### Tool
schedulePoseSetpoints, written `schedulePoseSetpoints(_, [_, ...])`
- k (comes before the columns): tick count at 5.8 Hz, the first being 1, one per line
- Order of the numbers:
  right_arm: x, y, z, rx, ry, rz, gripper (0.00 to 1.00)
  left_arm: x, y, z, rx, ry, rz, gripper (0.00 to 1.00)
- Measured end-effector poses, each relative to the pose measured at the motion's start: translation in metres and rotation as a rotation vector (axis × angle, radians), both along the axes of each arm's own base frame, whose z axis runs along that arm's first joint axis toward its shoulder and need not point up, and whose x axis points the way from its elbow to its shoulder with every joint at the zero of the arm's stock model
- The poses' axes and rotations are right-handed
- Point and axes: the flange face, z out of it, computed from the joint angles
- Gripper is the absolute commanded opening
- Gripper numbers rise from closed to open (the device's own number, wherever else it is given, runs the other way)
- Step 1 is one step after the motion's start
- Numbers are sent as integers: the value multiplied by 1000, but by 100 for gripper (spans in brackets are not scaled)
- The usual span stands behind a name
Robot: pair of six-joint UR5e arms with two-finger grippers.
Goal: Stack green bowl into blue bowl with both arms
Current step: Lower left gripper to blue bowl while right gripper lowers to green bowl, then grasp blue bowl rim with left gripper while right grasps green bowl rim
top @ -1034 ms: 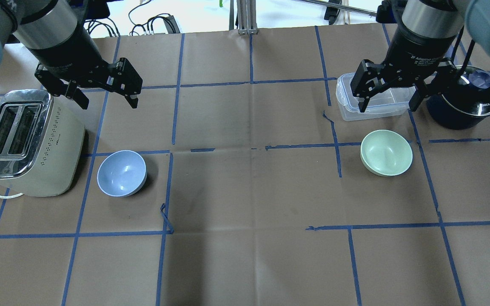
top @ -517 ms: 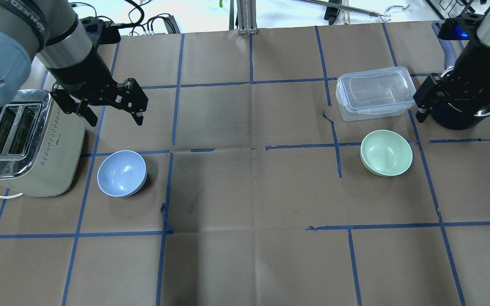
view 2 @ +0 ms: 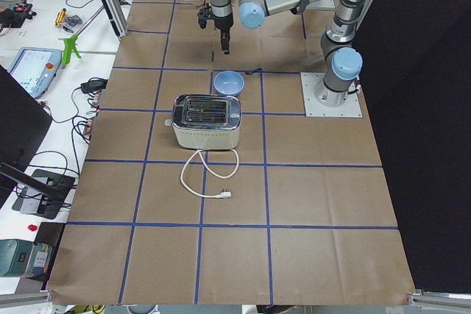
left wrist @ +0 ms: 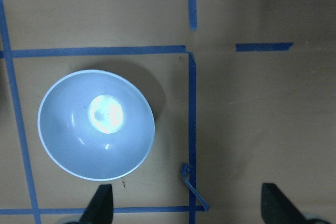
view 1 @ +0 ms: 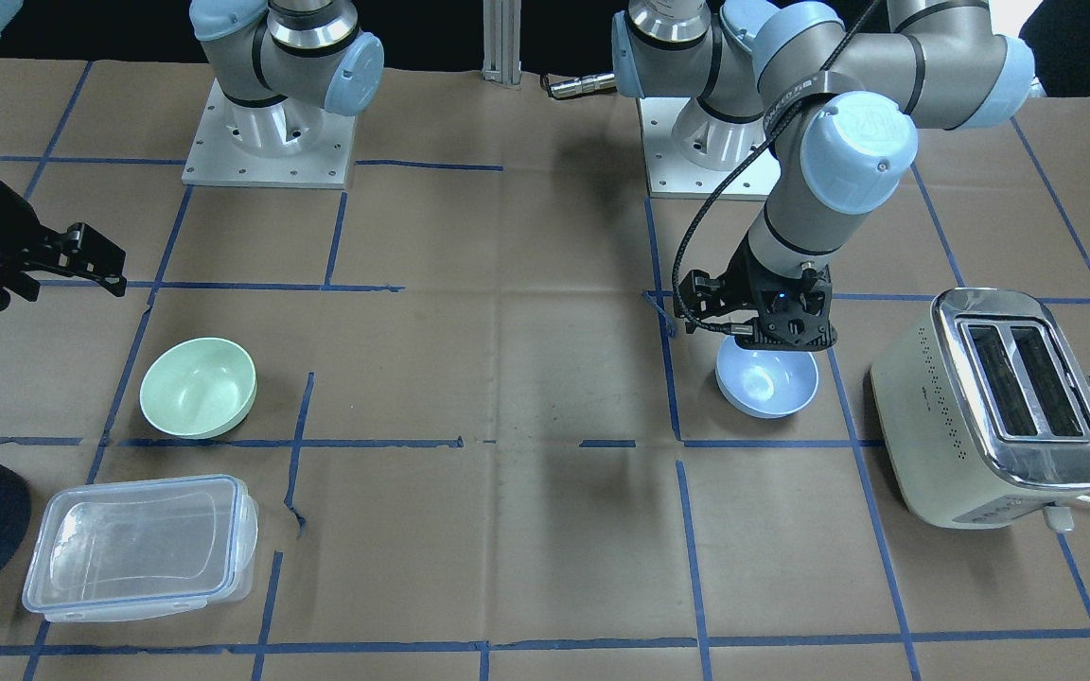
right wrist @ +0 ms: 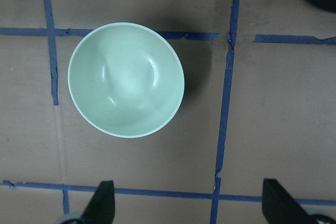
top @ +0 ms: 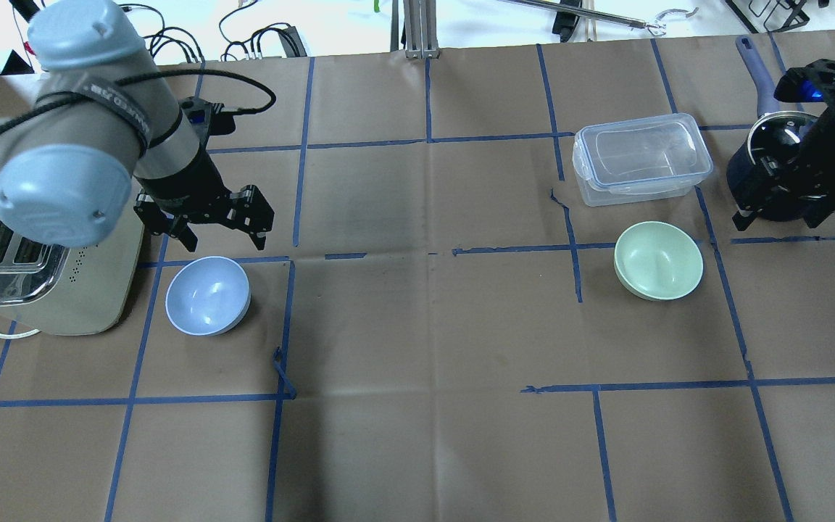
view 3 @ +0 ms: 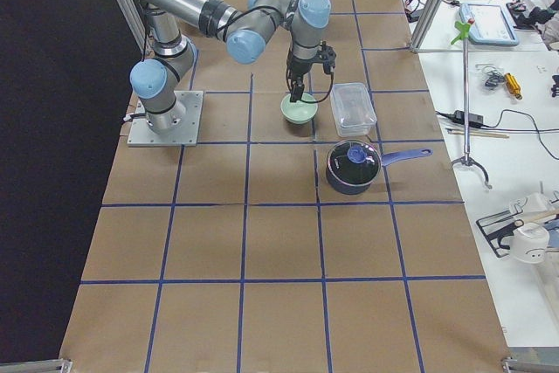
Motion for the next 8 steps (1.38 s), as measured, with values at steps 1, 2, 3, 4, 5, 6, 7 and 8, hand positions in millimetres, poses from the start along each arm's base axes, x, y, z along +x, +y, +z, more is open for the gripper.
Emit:
schedulePoseSetpoints(1, [-1, -1, -33, -21, 8, 3, 100, 5, -4, -35, 19, 4, -14, 98])
schedulePoseSetpoints(2, [0, 0, -65, -29, 12, 4, 100, 7, -9, -63, 48, 6, -20, 94])
schedulePoseSetpoints(3, [1, 3, -97, -17, 6, 4, 100, 8, -11, -82, 78, 6, -20, 61])
schedulePoseSetpoints(4, [3, 6, -123, 3, -2, 3, 100, 9, -10, -91, 98, 5, -20, 26])
schedulePoseSetpoints(5, [4, 9, -139, 24, -11, 2, 86, 9, -9, -95, 107, 6, -22, 8])
schedulePoseSetpoints(6, [4, 9, -147, 32, -14, 1, 35, 9, -9, -95, 107, 5, -22, 0])
schedulePoseSetpoints(7, [4, 8, -149, 28, -12, -2, 9, 10, -11, -92, 103, -11, -19, 0])
schedulePoseSetpoints(8, [4, 7, -148, 24, -10, -7, 6, 11, -14, -85, 97, -39, -13, 0])
